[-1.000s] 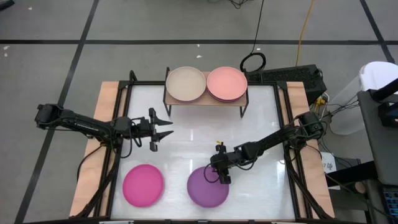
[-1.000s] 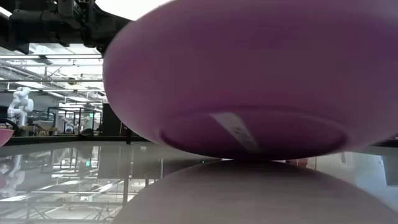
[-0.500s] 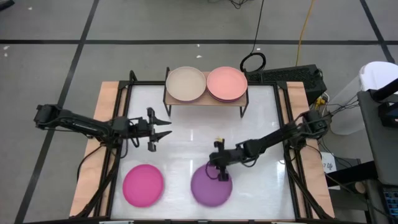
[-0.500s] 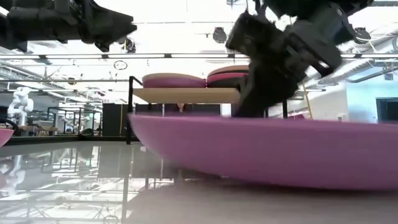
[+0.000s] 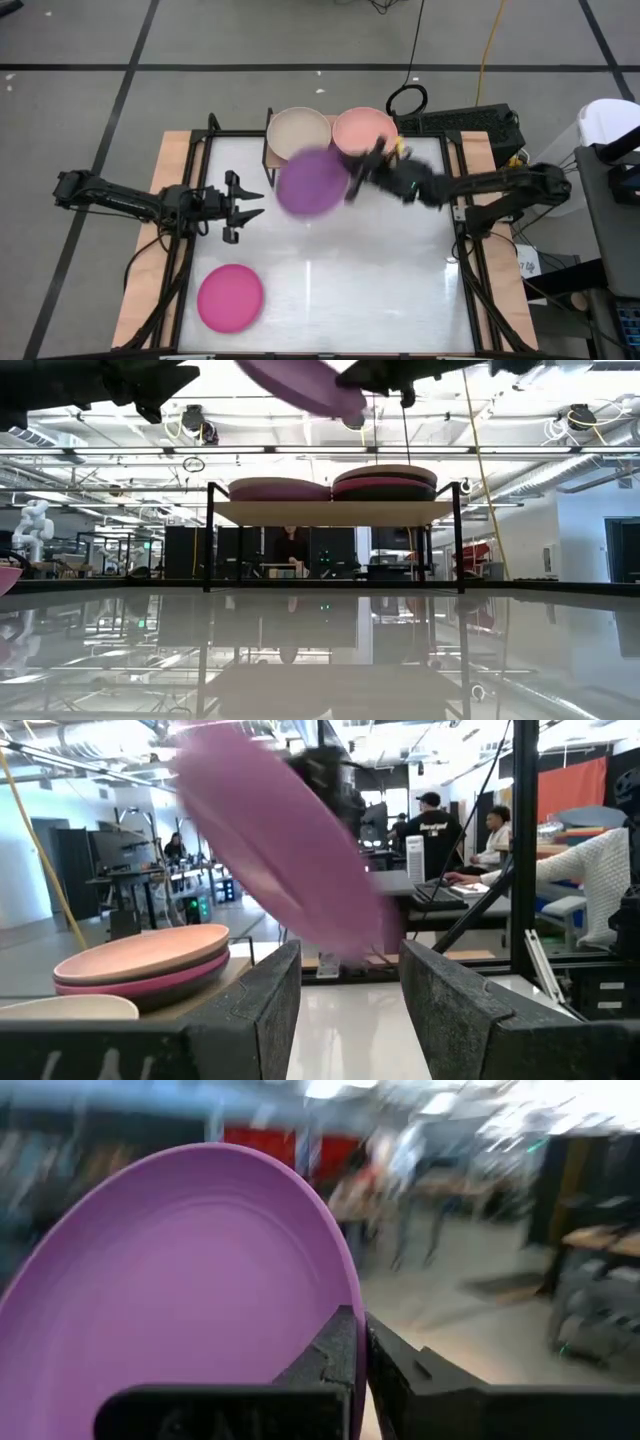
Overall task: Place and stack plates onto a shelf
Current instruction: Stack the purple plate on the brown plate on the shelf
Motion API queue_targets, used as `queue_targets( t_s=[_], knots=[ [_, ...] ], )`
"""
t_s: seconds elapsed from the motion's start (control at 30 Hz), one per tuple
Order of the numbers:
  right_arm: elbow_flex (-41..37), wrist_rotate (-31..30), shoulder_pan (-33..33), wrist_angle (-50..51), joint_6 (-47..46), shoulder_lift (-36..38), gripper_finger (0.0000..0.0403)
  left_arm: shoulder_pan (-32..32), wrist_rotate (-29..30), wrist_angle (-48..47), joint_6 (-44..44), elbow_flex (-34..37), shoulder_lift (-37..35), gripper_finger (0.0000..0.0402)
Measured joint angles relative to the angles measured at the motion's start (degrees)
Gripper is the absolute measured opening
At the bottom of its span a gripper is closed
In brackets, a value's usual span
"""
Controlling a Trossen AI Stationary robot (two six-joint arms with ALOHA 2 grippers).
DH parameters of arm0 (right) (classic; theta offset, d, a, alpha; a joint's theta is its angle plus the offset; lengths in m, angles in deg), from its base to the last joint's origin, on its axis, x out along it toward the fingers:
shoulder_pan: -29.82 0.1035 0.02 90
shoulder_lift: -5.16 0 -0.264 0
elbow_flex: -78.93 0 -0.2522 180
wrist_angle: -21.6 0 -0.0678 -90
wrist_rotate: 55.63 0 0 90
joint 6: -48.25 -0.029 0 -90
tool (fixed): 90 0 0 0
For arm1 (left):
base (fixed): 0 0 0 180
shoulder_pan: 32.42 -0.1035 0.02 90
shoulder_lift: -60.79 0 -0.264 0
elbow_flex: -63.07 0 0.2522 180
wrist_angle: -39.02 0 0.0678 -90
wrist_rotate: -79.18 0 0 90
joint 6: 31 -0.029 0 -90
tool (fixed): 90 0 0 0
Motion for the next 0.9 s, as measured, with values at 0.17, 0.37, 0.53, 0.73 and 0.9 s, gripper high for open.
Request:
queue_targets(
  t_s=[0.17,0.37,0.53,0.73,0.9],
  knots=[
    [2.9,9.3,-13.7,-3.9,-9.2,-1.3,0.0,0.0,0.0,-0.4,0.0,0.0,0.2,0.0177],
    [10.5,19.4,-23.3,-1.9,-18.2,-9.6,0.0,0.0,0.0,-0.4,0.0,0.0,0.2,0.0177],
    [15.7,24.4,-25.4,1.7,-19.6,-16.6,0.0,0.0,0.0,-1.3,0.1,0.0,0.2,0.0177],
    [16.3,24.1,-25.8,1.4,-18.8,-21.3,0.0,0.0,0.0,-2.9,1.3,0.0,0.2,0.0177],
    [16.3,23.6,-25.9,0.7,-18.8,-23.6,0.0,0.0,0.0,-3.3,1.4,0.0,0.2,0.0177]
  ],
)
